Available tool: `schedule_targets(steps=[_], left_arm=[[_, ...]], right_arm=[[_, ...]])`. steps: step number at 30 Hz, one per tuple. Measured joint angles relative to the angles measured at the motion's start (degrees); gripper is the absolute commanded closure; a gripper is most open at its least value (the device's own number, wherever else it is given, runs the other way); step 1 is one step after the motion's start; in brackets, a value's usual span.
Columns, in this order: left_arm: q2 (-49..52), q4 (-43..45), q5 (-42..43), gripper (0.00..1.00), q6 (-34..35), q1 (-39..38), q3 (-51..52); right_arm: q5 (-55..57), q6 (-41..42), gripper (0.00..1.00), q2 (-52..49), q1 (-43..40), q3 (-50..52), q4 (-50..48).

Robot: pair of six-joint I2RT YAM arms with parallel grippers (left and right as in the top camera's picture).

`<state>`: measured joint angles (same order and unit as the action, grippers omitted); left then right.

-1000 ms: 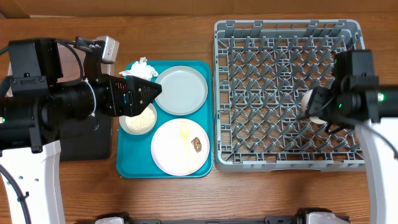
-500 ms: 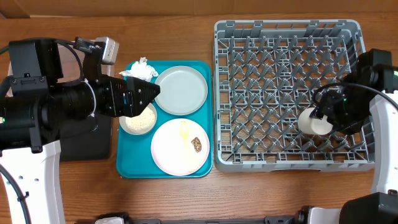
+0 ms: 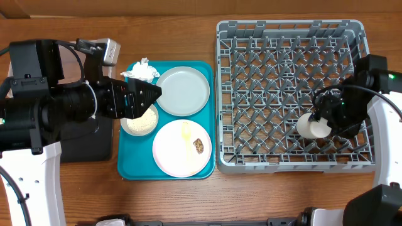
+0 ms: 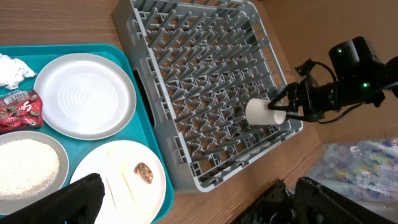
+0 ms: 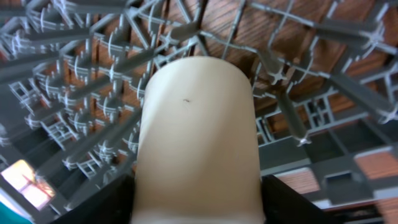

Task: Sort waste into correct bins and load items into the dishwasher rack
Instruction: 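Place the cup upside down in the rack with the right gripper, then grasp the yellow spoon on the white plate with the right gripper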

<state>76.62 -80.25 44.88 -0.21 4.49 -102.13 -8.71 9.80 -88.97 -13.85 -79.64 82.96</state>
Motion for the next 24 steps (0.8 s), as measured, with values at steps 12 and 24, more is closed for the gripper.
schedule_targets(steps=[12,24], left_arm=[[0.00,-1.66,-0.57,0.00,-0.02,0.00,0.00],[0.52,-6.29,-17.05,0.05,3.17,-1.99,0.00]], right_arm=[[-4.17,0.46,0.14,3.45,0.44,-8.85,2.38],[-11.78,1.99,0.09,30.62,14.71,-14.88,-4.74]])
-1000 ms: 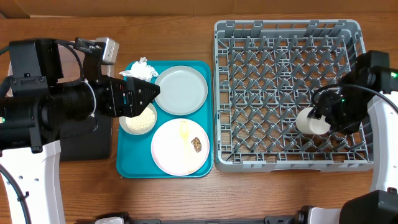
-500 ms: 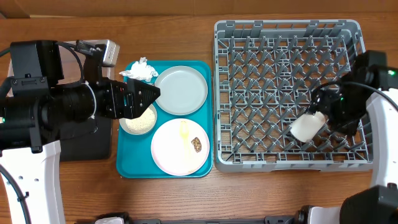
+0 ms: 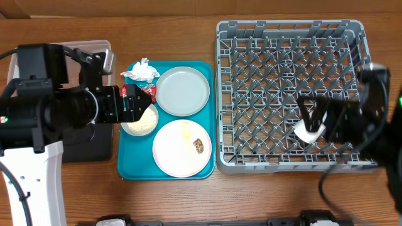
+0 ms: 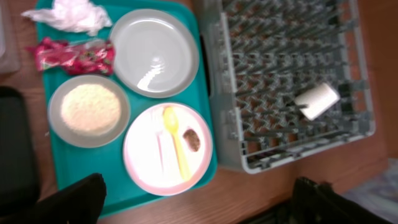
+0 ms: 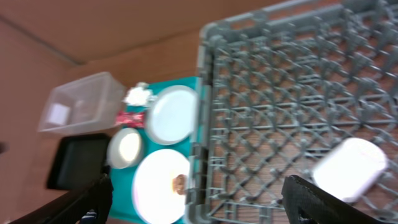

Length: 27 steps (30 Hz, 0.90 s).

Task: Sort waste into correct bins and load items into the dishwasher rack
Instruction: 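Grasp the yellow spoon on the white plate with the right gripper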

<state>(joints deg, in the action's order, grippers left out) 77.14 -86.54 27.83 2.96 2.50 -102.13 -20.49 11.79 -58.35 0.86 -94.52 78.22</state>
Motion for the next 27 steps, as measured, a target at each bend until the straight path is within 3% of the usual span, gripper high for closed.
schedule_targets(steps=[8,11,17,27], left_arm=[[5.44,-0.50,-16.72,0.20,10.80,-9.42,2.23],[8.66,-0.50,-21.00,0.21,14.58,-12.31,4.61],[11.80,2.73,-24.55,0.25,18.18,-16.31,12.76],[11.91,9.86,-23.52,0.28,20.09,-19.82,23.78]], right_arm=[[-0.74,1.77,0.11,-1.44,4.07,0.15,2.56],[-1.09,1.92,0.11,-3.04,4.55,0.33,3.89],[-1.18,1.88,0.11,-4.50,4.55,0.42,5.38],[-1.18,1.88,0.12,-8.20,4.55,0.44,5.84]])
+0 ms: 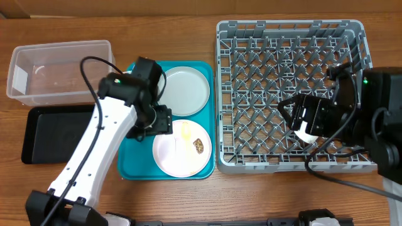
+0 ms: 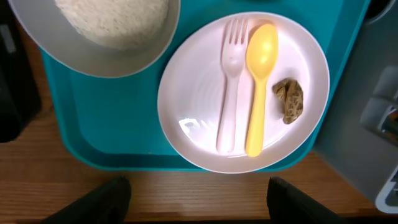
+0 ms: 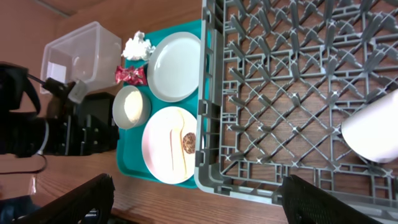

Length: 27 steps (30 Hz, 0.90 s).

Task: Sort waste into correct bins and load items into the dishwasher rack
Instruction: 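Grasp the yellow spoon on the white plate with the right gripper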

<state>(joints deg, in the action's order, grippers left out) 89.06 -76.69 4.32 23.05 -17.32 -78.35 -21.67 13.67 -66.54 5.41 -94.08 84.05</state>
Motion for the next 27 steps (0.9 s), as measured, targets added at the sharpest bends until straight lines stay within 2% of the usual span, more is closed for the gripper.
schedule_targets(steps=[3,7,9,10,13,17,20,21,22,27], left_arm=[[0.02,1.88,0.35,0.31,0.90,-1.07,2.86],[0.00,0.63,-1.46,0.26,2.54,-1.36,4.00],[0.00,-1.55,-2.49,0.23,3.17,-0.24,3.28],[0.00,-3.13,-2.93,0.21,3.54,0.87,2.29],[-0.39,-9.03,-4.26,0.18,3.82,7.23,-6.29],[-2.40,-12.17,-5.22,0.13,3.58,14.80,-17.73],[-5.40,-15.19,-5.38,0.07,3.54,17.27,-22.56],[-6.47,-16.09,-5.25,0.00,3.45,17.38,-23.61],[-7.52,-16.79,-5.01,0.00,3.41,17.35,-24.44],[-12.70,-17.40,-4.35,0.00,3.19,17.35,-26.08]], right_arm=[[0.00,-0.26,0.16,-0.39,0.00,0.00,0.00],[-0.48,-0.92,0.23,-0.52,2.97,0.00,0.76],[-0.44,-0.81,0.25,-0.85,6.38,0.04,0.74],[-0.20,-0.57,0.30,-1.27,8.98,0.15,0.22],[3.26,2.56,0.31,-4.11,17.62,2.14,-4.28],[7.48,6.99,0.32,-11.26,28.96,5.46,-11.67],[11.04,10.60,0.36,-18.16,34.64,7.52,-14.93],[12.98,12.31,0.39,-21.14,36.57,7.93,-15.82],[13.88,13.09,0.42,-23.12,37.77,8.15,-16.33],[19.02,18.16,0.46,-34.64,42.84,8.33,-20.46]])
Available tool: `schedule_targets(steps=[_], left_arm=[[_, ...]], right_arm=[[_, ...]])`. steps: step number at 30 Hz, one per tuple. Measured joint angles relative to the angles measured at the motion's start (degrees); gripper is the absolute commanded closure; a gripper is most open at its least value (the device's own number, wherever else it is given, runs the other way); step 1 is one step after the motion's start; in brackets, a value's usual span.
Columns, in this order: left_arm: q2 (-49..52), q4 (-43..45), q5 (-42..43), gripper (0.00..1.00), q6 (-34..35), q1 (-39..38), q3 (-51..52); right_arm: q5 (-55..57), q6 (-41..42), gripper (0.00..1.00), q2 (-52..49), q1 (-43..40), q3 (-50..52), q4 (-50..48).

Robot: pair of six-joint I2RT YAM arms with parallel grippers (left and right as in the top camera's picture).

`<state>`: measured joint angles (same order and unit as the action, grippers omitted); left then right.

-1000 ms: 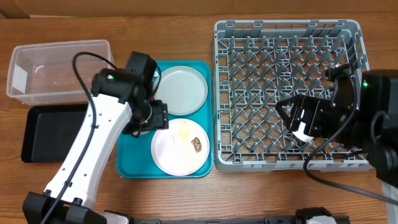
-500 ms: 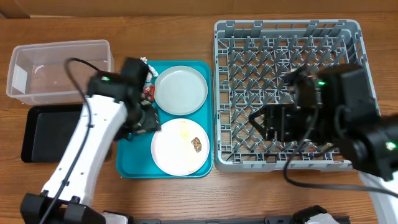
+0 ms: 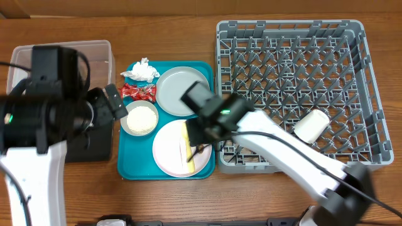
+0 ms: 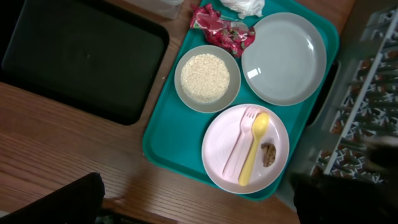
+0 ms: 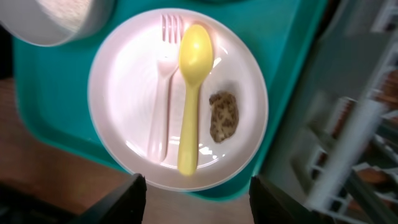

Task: Sort waste into correct bins and load items into the dishwasher rack
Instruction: 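Grasp the yellow spoon on the white plate with the right gripper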

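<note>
A pink plate on the teal tray carries a pink fork, a yellow spoon and a brown food scrap. My right gripper hovers open and empty just above this plate. My left gripper is open and empty, high over the tray's left side. A white cup lies on its side in the grey dishwasher rack. A rice bowl, a grey plate, a red wrapper and a white tissue also sit on the tray.
A clear plastic bin stands at the back left. In front of it lies a black bin, partly under my left arm. The rack's left wall rises close beside the pink plate.
My left gripper was low over the pink plate and now hangs high by the bins. My right gripper was up over the rack and now sits low over the pink plate.
At first my right gripper was shut on the white cup inside the rack. Then it was open above the rack, the cup lying there. After that my left gripper hung low over the pink plate. Now the right gripper is there, and the left is high.
</note>
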<state>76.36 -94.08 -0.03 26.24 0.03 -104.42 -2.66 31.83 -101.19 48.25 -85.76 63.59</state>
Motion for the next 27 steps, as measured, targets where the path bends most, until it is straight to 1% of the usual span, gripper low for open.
schedule_targets(steps=[2,4,9,15,22,24,27], left_arm=[[-1.70,-0.20,0.07,0.00,-0.02,0.00,-0.04],[-3.17,-0.24,0.24,0.00,0.00,0.00,-0.11],[-4.13,-0.26,0.26,0.00,0.00,0.00,-0.20],[-3.56,-0.26,0.28,0.00,0.00,0.00,-0.20],[-2.34,-0.24,0.42,0.00,0.00,0.00,-0.20],[-1.95,-0.24,0.42,0.00,0.00,0.00,-0.20],[-1.42,-0.24,0.44,0.00,-0.02,0.00,-0.20]], right_arm=[[0.22,0.96,0.50,-3.69,0.81,0.07,-1.44],[0.15,1.55,0.52,-6.80,1.62,0.09,-3.52],[0.02,2.75,0.59,-10.51,3.91,0.17,-7.10],[-0.07,4.98,0.59,-14.05,4.66,0.17,-9.57],[0.15,7.82,0.59,-18.36,4.61,0.17,-9.97],[0.37,8.26,0.63,-18.49,4.61,0.17,-10.19],[0.74,9.11,0.72,-18.49,4.61,0.17,-10.62]])
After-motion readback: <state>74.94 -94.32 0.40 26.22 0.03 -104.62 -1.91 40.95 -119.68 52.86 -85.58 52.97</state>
